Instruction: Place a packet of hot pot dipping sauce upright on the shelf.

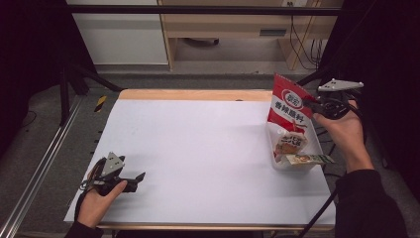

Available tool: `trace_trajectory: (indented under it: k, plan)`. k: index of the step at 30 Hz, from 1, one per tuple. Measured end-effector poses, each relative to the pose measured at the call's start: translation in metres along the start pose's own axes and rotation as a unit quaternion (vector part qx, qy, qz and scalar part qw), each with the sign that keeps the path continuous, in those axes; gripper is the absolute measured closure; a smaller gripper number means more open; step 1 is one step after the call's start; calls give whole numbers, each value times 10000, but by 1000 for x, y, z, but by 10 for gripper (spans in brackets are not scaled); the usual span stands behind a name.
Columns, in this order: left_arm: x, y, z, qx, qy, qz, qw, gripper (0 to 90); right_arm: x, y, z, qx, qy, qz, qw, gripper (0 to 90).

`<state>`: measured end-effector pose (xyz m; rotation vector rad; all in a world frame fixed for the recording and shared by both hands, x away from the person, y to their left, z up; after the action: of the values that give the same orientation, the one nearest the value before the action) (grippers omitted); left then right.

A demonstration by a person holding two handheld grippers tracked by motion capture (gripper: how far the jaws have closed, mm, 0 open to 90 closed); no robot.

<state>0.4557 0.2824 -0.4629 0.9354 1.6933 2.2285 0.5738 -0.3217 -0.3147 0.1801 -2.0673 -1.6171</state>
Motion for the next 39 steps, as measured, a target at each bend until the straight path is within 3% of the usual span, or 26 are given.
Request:
trace_trajectory:
  k: [9, 17, 39]
  plan:
    - [0, 0, 1, 14, 19, -4, 10000, 65, -5, -19, -1, -146, 28, 62, 9999, 899]
    - [0, 0, 1, 2, 14, -7, 10000, 65, -2, -24, -4, -232, 3, 44, 9997, 898]
    - [1, 0, 2, 9, 22, 0, 10000, 65, 4, -41, -13, -252, -334, 410, 9983, 884]
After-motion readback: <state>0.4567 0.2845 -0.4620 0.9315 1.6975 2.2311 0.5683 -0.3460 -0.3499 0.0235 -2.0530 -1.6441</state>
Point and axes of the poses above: each handheld gripper's, and its own axes: x roughly backward along the jaws, y roughly out of its top, z roughly to its left, the point moved 2 cm from there along -x, roughly forward along the jaws, and after that the axes turned 14 degrees about -z, right-handed, at the moved point
